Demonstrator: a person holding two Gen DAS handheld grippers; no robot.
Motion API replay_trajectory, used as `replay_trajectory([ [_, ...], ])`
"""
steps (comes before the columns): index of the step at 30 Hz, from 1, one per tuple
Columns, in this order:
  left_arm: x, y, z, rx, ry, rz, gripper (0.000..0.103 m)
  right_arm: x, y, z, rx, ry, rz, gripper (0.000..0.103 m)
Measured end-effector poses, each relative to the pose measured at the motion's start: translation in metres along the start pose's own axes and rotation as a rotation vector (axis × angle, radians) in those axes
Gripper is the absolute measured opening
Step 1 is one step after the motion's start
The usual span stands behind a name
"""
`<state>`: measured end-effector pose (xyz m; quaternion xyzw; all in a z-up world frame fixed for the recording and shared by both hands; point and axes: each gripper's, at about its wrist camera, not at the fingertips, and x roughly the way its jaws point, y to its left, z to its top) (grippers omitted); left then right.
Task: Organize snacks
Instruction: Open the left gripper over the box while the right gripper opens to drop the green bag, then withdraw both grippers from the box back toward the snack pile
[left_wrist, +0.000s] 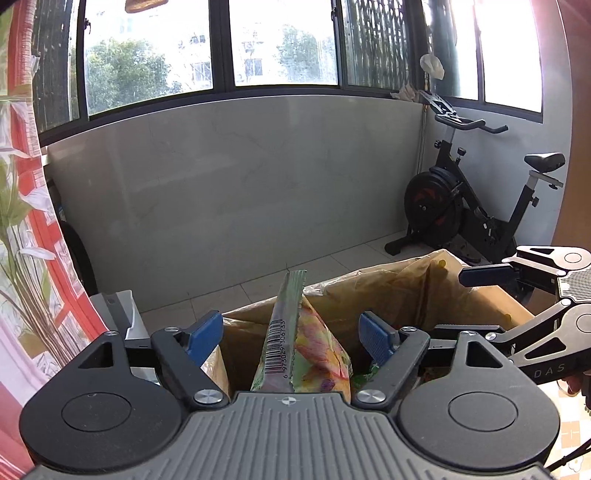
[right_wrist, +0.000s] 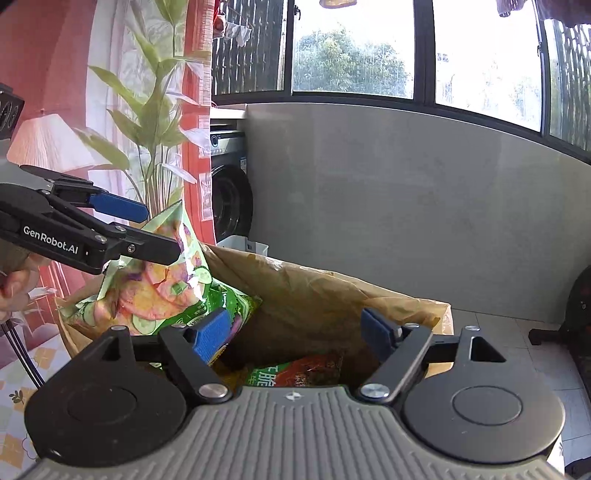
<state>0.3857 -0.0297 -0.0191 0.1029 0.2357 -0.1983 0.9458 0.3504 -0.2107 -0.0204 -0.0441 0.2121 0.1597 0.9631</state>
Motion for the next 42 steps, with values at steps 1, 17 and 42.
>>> replay_trajectory([
  [1, -0.003, 0.002, 0.002, -0.009, -0.007, 0.005, 0.082, -0.004, 0.001, -0.001, 0.003, -0.007, 0.001, 0.08],
  [17, -0.004, -0.001, 0.005, -0.036, 0.029, -0.058, 0.016, -0.033, -0.001, -0.017, 0.064, -0.03, 0.006, 0.08],
  [42, -0.066, 0.002, -0.048, -0.128, -0.018, 0.015, 0.054, -0.086, 0.013, -0.057, 0.137, -0.118, 0.0, 0.08],
])
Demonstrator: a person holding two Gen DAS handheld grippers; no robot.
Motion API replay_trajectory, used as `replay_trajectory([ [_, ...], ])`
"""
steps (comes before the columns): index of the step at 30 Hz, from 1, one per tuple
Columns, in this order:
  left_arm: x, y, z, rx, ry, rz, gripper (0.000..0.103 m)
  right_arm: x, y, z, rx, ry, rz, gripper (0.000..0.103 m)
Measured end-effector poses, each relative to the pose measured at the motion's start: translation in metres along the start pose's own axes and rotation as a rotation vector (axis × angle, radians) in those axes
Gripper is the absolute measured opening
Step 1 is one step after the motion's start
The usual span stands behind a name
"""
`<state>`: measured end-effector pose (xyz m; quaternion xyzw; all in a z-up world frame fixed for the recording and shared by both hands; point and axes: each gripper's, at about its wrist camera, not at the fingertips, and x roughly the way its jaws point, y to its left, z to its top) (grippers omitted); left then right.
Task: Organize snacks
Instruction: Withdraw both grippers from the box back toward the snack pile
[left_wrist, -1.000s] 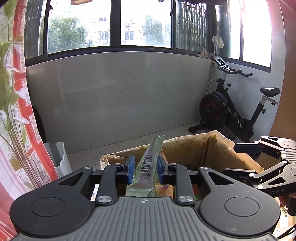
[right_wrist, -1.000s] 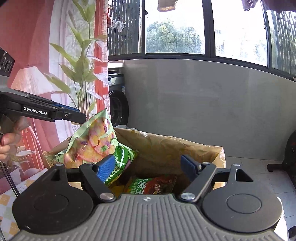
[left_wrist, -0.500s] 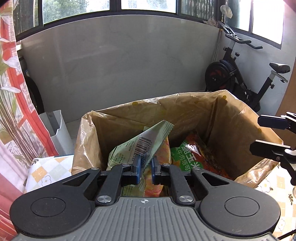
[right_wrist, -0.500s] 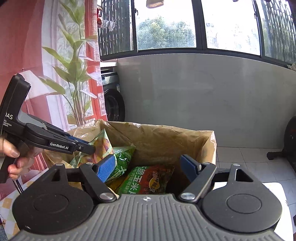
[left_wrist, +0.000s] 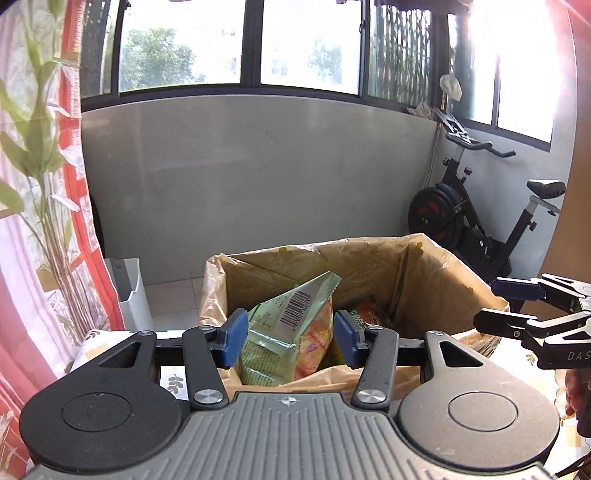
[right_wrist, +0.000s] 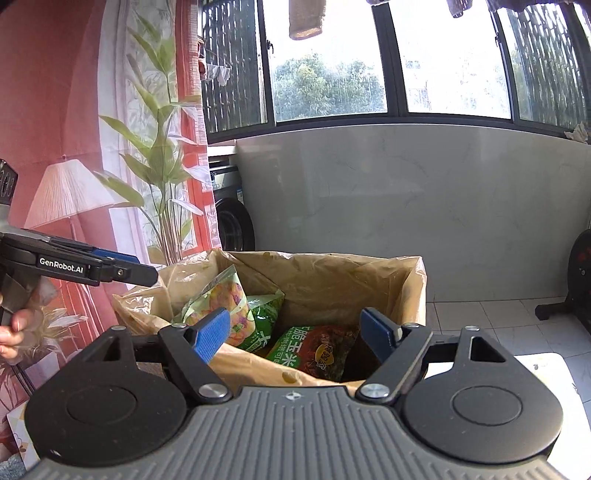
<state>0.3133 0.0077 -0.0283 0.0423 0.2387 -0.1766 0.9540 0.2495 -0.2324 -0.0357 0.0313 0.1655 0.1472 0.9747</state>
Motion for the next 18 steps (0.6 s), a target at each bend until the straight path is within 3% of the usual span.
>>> replay_trajectory([
  [6, -0.041, 0.006, -0.038, -0.016, -0.083, 0.075, 0.054, -0.025, 0.006, -0.031, 0.043, -0.019, 0.004, 0.08],
  [14, -0.041, 0.017, -0.09, -0.177, -0.009, 0.096, 0.054, -0.028, 0.008, -0.072, 0.064, 0.088, -0.006, 0.08],
  [18, -0.03, 0.015, -0.113, -0.2, 0.044, 0.097, 0.054, -0.019, 0.008, -0.093, 0.089, 0.161, -0.019, 0.078],
])
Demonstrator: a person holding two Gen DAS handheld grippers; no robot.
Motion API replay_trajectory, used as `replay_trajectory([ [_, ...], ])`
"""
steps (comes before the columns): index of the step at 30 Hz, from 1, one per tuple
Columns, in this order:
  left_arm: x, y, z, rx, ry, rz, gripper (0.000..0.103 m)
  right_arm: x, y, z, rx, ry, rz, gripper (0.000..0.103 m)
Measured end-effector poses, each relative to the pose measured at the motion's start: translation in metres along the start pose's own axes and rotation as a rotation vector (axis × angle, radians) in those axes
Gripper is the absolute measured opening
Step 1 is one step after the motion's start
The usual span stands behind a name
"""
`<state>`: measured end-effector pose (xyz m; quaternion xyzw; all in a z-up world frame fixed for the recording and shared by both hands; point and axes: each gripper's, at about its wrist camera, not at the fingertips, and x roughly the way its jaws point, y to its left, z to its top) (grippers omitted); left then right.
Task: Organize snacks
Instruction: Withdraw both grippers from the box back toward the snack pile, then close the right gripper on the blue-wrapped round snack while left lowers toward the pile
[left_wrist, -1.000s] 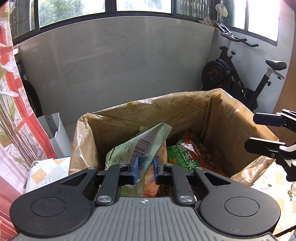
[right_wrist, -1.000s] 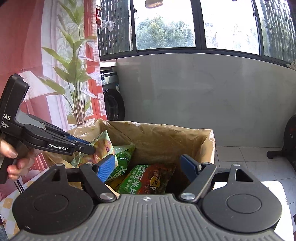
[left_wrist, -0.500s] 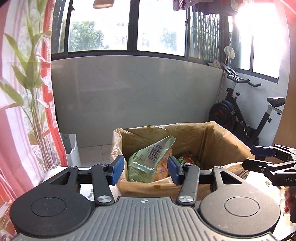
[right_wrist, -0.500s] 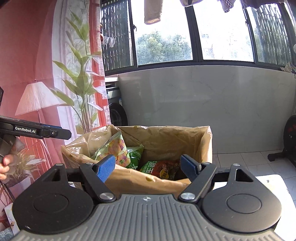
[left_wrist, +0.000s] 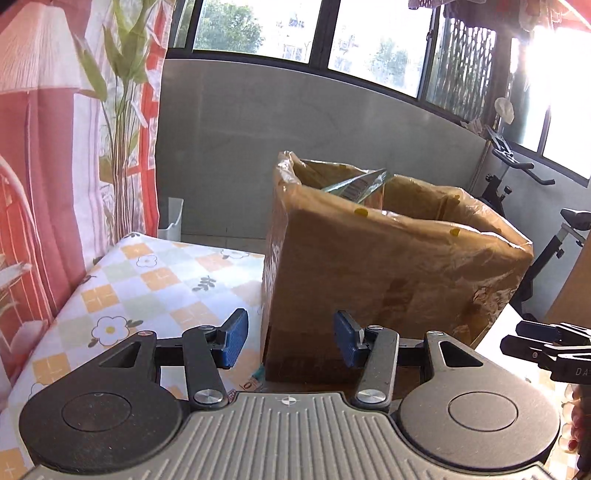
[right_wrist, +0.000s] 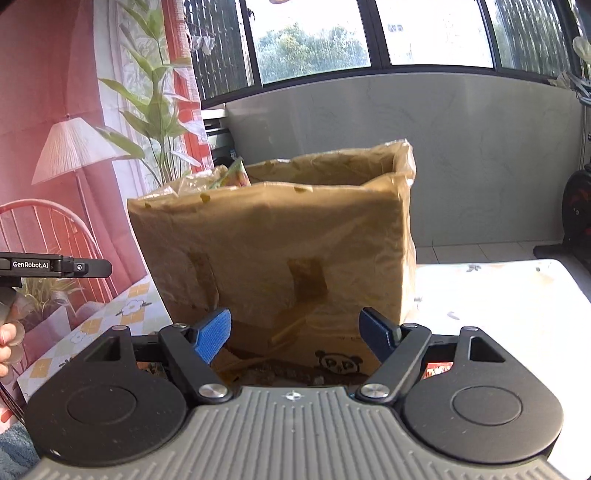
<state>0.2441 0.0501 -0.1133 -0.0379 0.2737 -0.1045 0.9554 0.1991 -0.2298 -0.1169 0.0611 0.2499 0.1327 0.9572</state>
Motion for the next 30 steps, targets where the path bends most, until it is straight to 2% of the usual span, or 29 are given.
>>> replay_trajectory([
  [4, 0.008, 0.003, -0.014, -0.033, 0.036, 0.007, 0.054, 0.015, -0.001, -0.019, -0.036, 0.08, -0.057, 0.072],
  [9, 0.02, 0.008, -0.03, -0.085, 0.091, 0.043, 0.054, 0.035, -0.011, -0.041, 0.006, 0.165, -0.06, 0.067],
  [15, 0.025, 0.017, -0.042, -0.132, 0.131, 0.104, 0.054, 0.066, -0.012, -0.051, 0.019, 0.22, -0.124, 0.067],
  [18, 0.026, 0.018, -0.046, -0.134, 0.146, 0.117, 0.055, 0.086, -0.009, -0.055, -0.018, 0.246, -0.149, 0.066],
  [22, 0.026, 0.015, -0.05, -0.139, 0.156, 0.116, 0.057, 0.098, -0.001, -0.061, -0.078, 0.251, -0.169, 0.059],
  [24, 0.026, 0.013, -0.053, -0.137, 0.161, 0.112, 0.061, 0.094, 0.002, -0.065, -0.082, 0.239, -0.142, 0.057],
  [30, 0.031, 0.006, -0.058, -0.117, 0.183, 0.087, 0.061, 0.076, 0.006, -0.086, -0.128, 0.17, -0.095, 0.051],
])
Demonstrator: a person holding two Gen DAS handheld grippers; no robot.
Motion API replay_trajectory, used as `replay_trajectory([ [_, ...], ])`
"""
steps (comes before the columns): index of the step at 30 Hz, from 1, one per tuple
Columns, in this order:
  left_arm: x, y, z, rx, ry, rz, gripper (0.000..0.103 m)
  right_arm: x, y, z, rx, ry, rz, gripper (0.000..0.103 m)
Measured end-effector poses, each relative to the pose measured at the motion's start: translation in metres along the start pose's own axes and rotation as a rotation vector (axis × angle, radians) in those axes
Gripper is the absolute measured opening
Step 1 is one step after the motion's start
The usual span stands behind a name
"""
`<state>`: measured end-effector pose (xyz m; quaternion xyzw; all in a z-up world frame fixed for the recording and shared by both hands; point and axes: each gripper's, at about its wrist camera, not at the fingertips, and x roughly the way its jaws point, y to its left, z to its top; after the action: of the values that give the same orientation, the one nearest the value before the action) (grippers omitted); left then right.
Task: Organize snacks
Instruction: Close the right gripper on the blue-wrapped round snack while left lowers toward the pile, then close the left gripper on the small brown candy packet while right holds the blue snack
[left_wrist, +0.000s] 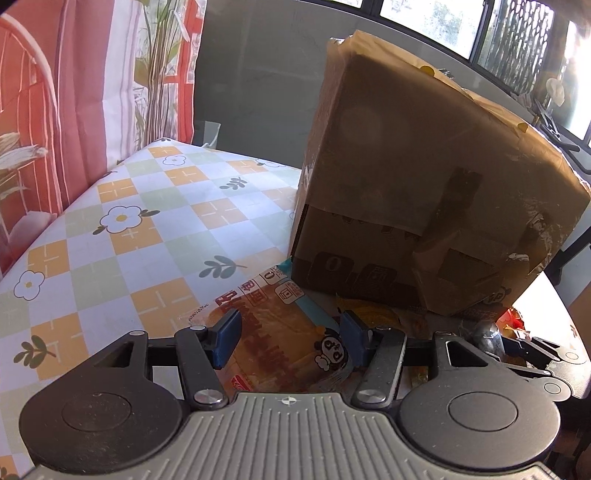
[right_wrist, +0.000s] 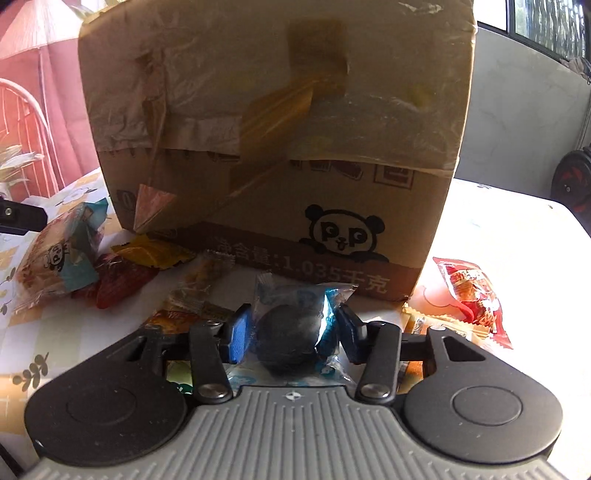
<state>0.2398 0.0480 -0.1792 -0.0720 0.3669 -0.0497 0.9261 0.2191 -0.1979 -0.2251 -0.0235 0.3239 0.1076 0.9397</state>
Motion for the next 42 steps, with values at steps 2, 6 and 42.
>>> replay_trajectory([
  [2, 0.001, -0.004, -0.002, 0.017, 0.0, -0.014, 0.061, -0.003, 0.0, -0.002, -0.005, -0.005, 0.016, 0.051],
  [6, 0.003, -0.011, -0.005, 0.049, 0.001, -0.03, 0.061, -0.006, 0.001, -0.002, -0.009, -0.008, 0.022, 0.051],
  [42, 0.04, -0.064, 0.006, 0.283, 0.068, -0.295, 0.038, -0.016, -0.005, -0.004, 0.027, -0.097, 0.021, 0.049],
])
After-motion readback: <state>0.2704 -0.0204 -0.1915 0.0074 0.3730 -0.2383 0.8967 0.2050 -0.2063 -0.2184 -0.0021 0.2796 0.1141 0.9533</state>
